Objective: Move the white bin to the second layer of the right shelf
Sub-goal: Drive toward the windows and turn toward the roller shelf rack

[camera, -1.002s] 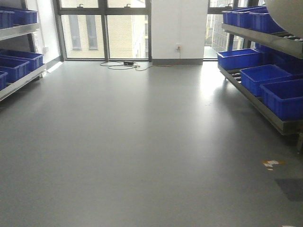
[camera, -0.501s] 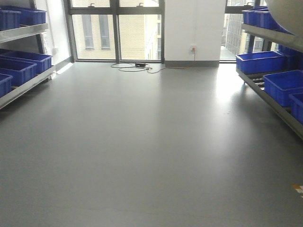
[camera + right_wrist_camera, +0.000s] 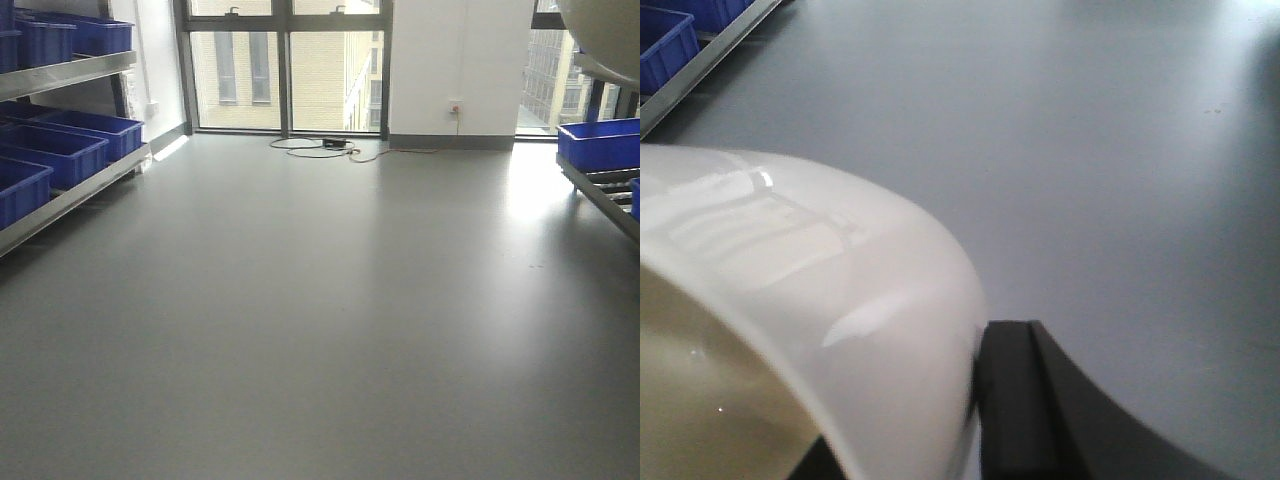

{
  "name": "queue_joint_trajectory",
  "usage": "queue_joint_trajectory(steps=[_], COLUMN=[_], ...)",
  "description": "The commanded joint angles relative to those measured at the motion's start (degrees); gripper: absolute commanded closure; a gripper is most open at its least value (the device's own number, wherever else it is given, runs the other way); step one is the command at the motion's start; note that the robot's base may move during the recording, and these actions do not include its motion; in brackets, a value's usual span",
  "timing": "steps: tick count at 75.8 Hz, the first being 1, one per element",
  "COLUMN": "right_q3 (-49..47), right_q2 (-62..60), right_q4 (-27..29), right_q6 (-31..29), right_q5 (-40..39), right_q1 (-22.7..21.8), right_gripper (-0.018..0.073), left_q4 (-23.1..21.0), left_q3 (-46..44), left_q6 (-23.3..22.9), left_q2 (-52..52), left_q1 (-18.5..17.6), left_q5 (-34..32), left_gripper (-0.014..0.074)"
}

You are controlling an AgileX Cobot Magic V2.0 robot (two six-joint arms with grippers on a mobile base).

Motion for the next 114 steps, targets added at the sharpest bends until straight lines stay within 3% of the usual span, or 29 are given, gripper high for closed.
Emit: queue_joint_trajectory(steps=[1, 114], right_q3=[-1.70, -1.70], right_q2=[-0.04, -0.04], right_q4=[-0.19, -0.19], right_q6=[-0.38, -0.38], right_q5=[-5.70, -5.70], right_q1=[-0.39, -0.39], right_gripper=[0.0504, 0.0504], left_q4=[0.00, 0.00], left_q3=[2.11, 2.11], left_q6=[-0.30, -0.30], left_q2=[-0.80, -0.80], left_q1=[-0.15, -0.15], left_q5=[-5.01, -5.01], left_gripper=[0.0512, 0.0512])
